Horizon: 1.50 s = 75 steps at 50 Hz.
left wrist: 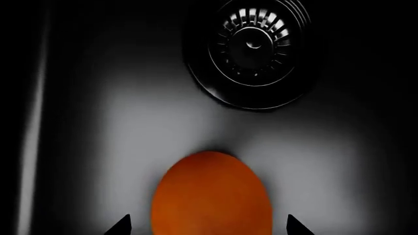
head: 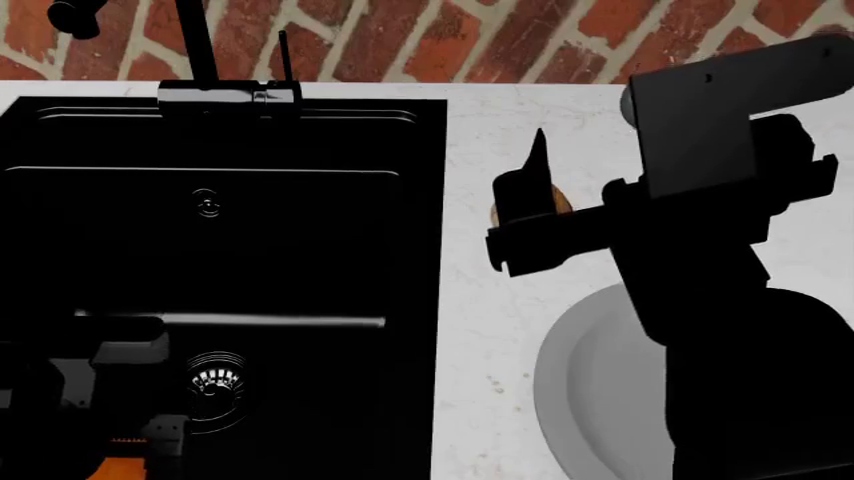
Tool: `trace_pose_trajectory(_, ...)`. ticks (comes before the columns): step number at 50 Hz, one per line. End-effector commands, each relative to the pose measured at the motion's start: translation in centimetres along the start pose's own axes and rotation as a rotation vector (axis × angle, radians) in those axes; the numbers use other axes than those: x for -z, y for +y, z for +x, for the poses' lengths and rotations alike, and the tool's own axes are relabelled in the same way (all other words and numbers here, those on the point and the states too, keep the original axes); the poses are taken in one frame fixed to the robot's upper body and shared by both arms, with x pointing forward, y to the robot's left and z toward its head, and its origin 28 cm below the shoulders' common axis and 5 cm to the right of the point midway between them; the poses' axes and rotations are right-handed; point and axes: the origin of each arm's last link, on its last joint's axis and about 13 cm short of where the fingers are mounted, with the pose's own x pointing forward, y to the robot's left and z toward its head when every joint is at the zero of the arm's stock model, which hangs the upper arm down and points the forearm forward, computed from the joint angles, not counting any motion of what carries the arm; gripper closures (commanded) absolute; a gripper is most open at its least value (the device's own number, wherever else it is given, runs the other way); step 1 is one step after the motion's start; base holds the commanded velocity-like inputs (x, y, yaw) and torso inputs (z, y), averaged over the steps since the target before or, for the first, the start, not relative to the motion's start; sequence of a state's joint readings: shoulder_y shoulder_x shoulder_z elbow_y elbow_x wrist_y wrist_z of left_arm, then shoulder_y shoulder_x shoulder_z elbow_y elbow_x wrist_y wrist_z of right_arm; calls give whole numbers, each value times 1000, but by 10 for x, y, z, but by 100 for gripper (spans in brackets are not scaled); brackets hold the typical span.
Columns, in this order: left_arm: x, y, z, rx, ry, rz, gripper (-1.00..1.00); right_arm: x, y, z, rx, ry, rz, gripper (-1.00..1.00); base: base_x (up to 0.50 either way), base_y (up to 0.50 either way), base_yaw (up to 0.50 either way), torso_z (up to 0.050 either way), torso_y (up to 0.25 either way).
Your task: Pick the orange from the sink and place it on the plate located on the counter
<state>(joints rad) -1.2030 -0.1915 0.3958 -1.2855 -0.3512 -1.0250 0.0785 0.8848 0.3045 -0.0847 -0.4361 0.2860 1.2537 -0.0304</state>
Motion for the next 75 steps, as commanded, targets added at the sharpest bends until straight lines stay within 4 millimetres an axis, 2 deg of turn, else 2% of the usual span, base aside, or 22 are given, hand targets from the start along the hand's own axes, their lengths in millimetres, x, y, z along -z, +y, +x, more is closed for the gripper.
trace_pose_trajectory(1, 19, 0, 14, 17, 68, -26, -100, 3, 1, 2, 0, 8, -2, -100, 0, 0, 0, 0, 0)
trace_pose_trajectory(10, 26, -1, 18, 16, 92, -30, -100, 6, 0, 4, 0, 13, -2, -100, -1, 0, 0, 0, 0)
trace_pose_trajectory(11, 26, -1, 18, 15, 92, -29, 100, 6, 0, 4, 1, 13, -2, -100, 0, 0, 0, 0, 0)
trace_pose_trajectory(25, 12, 0, 10, 32, 32, -31, 100, 3, 0, 1, 3, 6, -4, -100, 1, 0, 0, -3, 0)
trace_pose_trajectory(28, -4, -1, 1, 52, -48, -9, 100, 1, -1, 0, 6, 1, -3, -100, 4, 0, -1, 0, 0)
trace_pose_trajectory(33, -18, -2, -8, 42, -130, 26, 100, 0, -1, -1, 5, -2, -4, -100, 0, 0, -1, -2, 0)
trace_pose_trajectory(40, -16, -1, -35, 59, -228, 28, 100, -2, -1, -2, 8, -6, -2, -100, 0, 0, 0, 0, 0)
trace_pose_trajectory(44, -12, -2, -48, 75, -269, 35, 100, -3, -2, -4, 8, -9, -4, -100, 0, 0, 0, 0, 0)
trace_pose_trajectory(52, 9, -7, -63, 166, -391, 73, 100, -4, -4, -5, 14, -15, -1, -100, 0, 0, 0, 0, 0)
trace_pose_trajectory(55, 17, -10, -75, 208, -455, 93, 100, -5, -5, -7, 15, -18, 0, -100, 0, 0, 0, 0, 0)
trace_pose_trajectory(56, 25, -13, -86, 231, -521, 135, 100, -5, -6, -8, 17, -21, 2, -100, 0, 0, 0, 0, 0)
trace_pose_trajectory(65, 43, -16, -121, 346, -721, 192, 100, -6, -7, -11, 21, -32, 1, -100, 0, 0, 0, 0, 0)
trace_pose_trajectory(75, 57, -19, -135, 401, -824, 238, 100, -10, -7, -12, 25, -52, 15, -100, 0, 0, 0, 0, 0)
